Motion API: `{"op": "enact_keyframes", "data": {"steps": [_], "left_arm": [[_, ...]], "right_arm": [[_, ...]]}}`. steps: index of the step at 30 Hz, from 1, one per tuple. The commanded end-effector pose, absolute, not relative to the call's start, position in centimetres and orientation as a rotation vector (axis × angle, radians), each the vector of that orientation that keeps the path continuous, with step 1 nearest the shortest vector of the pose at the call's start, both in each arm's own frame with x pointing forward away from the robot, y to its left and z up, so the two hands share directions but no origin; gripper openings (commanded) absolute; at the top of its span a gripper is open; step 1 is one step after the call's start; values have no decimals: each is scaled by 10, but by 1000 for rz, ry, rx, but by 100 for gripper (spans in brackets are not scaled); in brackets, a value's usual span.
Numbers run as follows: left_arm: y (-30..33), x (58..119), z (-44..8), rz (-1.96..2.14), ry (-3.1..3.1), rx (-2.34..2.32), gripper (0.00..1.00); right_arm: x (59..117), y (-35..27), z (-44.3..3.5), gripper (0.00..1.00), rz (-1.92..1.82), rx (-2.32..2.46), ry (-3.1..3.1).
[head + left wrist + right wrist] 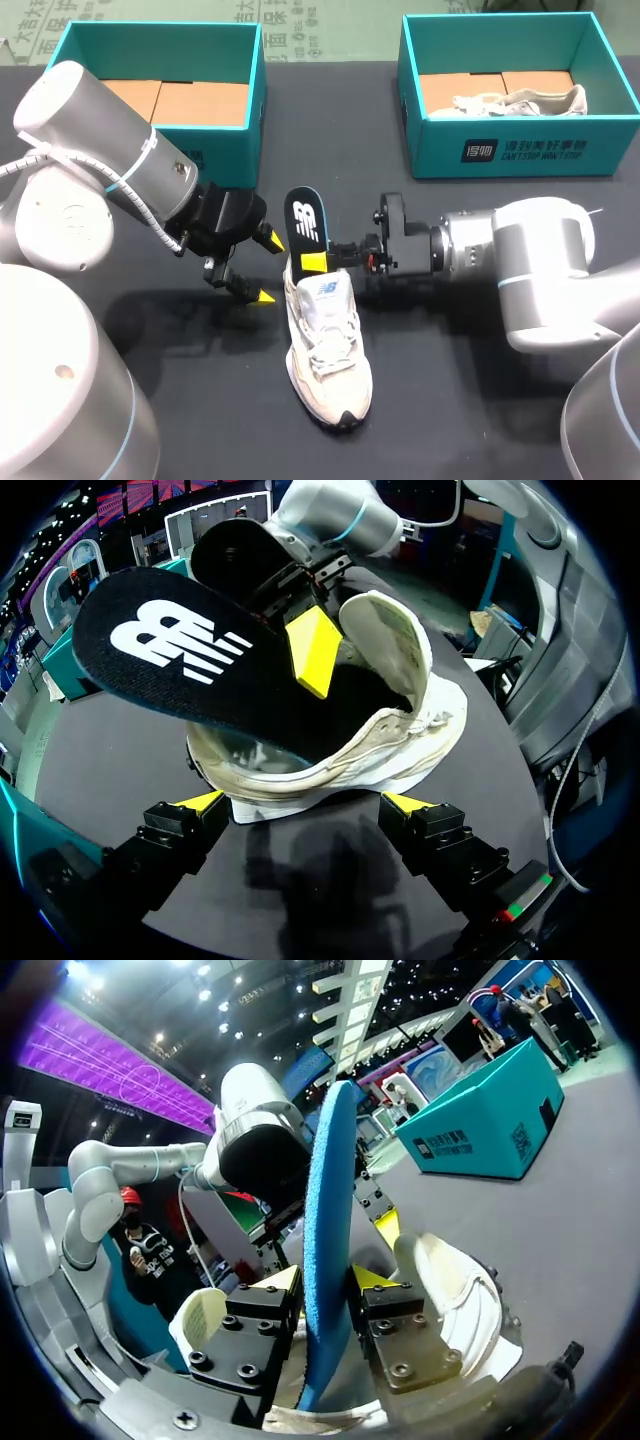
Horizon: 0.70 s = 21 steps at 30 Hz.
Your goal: Take the shoe out of the shoebox, open the shoe tongue, remove and reinsert the insole, then place the shoe into the shoebox
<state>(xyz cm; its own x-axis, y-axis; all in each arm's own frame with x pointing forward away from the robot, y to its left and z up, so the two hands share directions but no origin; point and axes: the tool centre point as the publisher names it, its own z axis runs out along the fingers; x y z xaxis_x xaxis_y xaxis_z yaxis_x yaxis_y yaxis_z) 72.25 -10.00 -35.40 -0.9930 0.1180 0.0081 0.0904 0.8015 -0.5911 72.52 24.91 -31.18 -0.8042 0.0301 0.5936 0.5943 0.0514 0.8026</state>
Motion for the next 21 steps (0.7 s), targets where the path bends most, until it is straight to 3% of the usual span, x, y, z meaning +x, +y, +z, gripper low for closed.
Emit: {"op": "enact_keyframes", "data": {"steps": [1, 8, 10, 12, 21], "left_arm": [[-101, 723, -355, 958, -2941, -170, 100], [-101, 723, -355, 958, -2941, -170, 100], [-101, 723, -355, 958, -2941, -170, 100], [-101, 723, -355, 958, -2941, -170, 100], [-101, 723, -355, 958, -2941, -170, 100]], "right_arm": [[729, 247, -301, 33, -1796, -621, -1939], [744, 245, -301, 27, -1829, -691, -1895], [745, 246, -304, 20, -1825, -704, -1882], [746, 247, -309, 0, -1814, -724, -1867], [732, 245, -332, 0, -1746, -778, -1819]]}}
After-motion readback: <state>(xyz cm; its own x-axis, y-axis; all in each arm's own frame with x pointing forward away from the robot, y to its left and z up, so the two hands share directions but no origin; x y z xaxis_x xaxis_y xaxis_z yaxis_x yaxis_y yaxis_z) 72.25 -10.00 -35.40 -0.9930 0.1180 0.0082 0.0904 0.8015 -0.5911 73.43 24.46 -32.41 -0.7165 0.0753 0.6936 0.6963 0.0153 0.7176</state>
